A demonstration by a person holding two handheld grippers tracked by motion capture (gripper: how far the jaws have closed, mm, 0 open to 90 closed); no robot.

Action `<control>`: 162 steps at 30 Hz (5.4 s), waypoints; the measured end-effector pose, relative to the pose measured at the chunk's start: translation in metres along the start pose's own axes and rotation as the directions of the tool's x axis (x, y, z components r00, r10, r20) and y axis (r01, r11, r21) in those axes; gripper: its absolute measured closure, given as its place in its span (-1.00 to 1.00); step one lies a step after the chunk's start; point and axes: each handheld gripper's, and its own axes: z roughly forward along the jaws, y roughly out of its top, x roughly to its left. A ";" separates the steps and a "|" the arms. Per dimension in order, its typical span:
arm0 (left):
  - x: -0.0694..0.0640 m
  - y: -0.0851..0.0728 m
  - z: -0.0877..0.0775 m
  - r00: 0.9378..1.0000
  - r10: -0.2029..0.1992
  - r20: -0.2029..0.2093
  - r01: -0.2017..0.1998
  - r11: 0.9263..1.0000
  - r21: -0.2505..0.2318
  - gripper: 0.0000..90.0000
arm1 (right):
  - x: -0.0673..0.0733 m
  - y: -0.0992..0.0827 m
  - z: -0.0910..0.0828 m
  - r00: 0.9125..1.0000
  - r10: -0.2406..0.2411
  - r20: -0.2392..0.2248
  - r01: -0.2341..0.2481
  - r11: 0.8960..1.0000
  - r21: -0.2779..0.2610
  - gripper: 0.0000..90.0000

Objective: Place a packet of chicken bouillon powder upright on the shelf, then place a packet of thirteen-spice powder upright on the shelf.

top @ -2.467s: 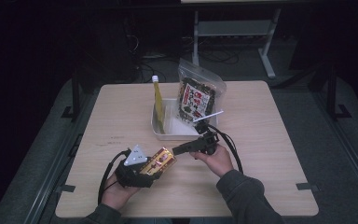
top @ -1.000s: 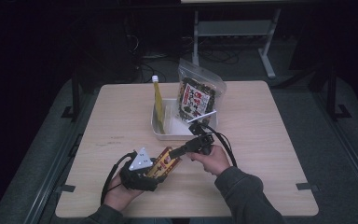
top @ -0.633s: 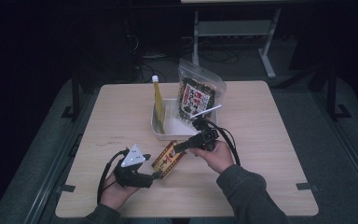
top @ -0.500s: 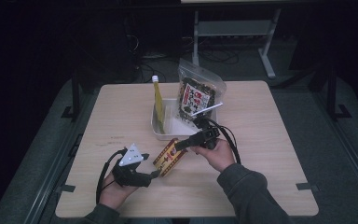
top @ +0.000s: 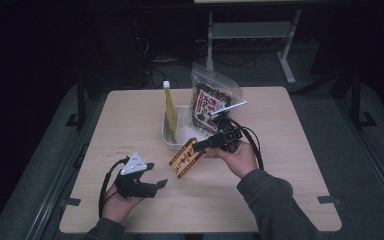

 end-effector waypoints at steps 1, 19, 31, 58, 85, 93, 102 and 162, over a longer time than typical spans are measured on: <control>0.001 0.000 0.000 1.000 -0.002 -0.001 0.002 1.000 0.001 -0.45 | 0.000 0.000 -0.001 1.000 -0.001 0.004 0.001 1.000 -0.006 0.51; 0.008 -0.005 0.000 0.999 -0.030 -0.013 0.030 1.000 0.002 -0.47 | 0.000 0.009 -0.025 0.998 0.011 0.054 -0.007 0.997 -0.075 0.51; 0.011 -0.007 0.000 0.999 -0.041 -0.015 0.041 0.999 0.000 -0.47 | -0.004 0.020 -0.040 0.994 0.040 0.103 -0.026 0.991 -0.132 0.51; 0.022 -0.012 -0.006 0.998 -0.057 -0.020 0.057 0.998 -0.014 -0.49 | 0.004 0.076 -0.016 0.956 0.123 0.266 -0.062 0.972 -0.227 0.51; 0.027 -0.013 -0.010 0.998 -0.063 -0.018 0.063 0.998 -0.022 -0.49 | 0.010 0.096 0.019 0.911 0.212 0.354 -0.112 0.953 -0.281 0.51; 0.027 -0.013 -0.011 0.998 -0.061 -0.015 0.060 0.998 -0.025 -0.49 | 0.002 0.092 0.029 0.901 0.242 0.359 -0.137 0.946 -0.292 0.51; 0.028 -0.013 -0.012 0.998 -0.070 -0.008 0.069 0.997 -0.033 -0.49 | 0.007 0.085 0.036 0.895 0.218 0.388 -0.100 0.948 -0.301 0.47; 0.026 -0.016 -0.009 0.998 -0.066 0.001 0.066 0.998 -0.005 -0.50 | -0.020 0.004 0.016 0.987 0.149 0.052 -0.134 0.964 -0.231 -0.03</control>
